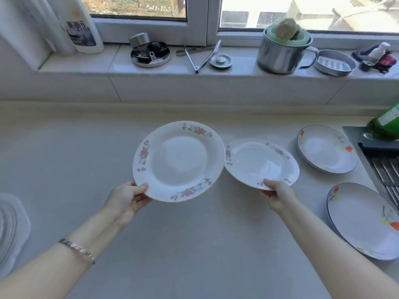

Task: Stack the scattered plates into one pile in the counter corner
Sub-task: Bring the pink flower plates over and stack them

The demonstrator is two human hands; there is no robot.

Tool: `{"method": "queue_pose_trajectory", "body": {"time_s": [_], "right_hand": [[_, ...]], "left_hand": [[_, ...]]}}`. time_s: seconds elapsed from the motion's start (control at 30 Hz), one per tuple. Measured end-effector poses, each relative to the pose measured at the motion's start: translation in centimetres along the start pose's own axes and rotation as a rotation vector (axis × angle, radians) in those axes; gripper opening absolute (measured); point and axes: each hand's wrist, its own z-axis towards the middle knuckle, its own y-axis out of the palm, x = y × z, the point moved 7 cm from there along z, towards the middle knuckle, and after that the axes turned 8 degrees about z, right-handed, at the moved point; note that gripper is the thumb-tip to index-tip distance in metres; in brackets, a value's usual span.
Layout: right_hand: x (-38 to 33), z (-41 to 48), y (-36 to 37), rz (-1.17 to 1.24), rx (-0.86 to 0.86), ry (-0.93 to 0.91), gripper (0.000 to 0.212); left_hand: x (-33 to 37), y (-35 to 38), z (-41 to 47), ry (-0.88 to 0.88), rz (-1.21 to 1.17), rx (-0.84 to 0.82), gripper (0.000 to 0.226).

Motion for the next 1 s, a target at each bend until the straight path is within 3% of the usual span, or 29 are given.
{"method": "queue_pose_trajectory", "body": {"time_s": [0.1,0.27,0.5,0.77,1.0], "right_hand": [[2.3,-3.1,2.8,0.017,-0.091,0.001,0.024],[7.1,-8.6,10.6,-0.157,-0.272,-0.05,0.022],[17.2,-15.8,20.8,-0.28,-0.441,-0.004,0.018],[27.5,-19.5,27.2,-0.378,-0.499,0.07,0.02],[31.3,-20.9,29.2,-0.415,-0.495,0.067,0.02]], "left_hand": [[1.4,-3.5,-1.1,0.046,-0.043,0.005,0.021],[4.6,-11.7,-3.9,0.202,-0.084,0.073,0.021],[8.4,-29.2,-9.1,0.293,-0.018,0.204,0.021],[5.9,-46.4,-12.6,0.19,-0.033,0.344,0.022],[3.6,-52.1,-11.6,0.099,-0.004,0.376,0.02]]}}
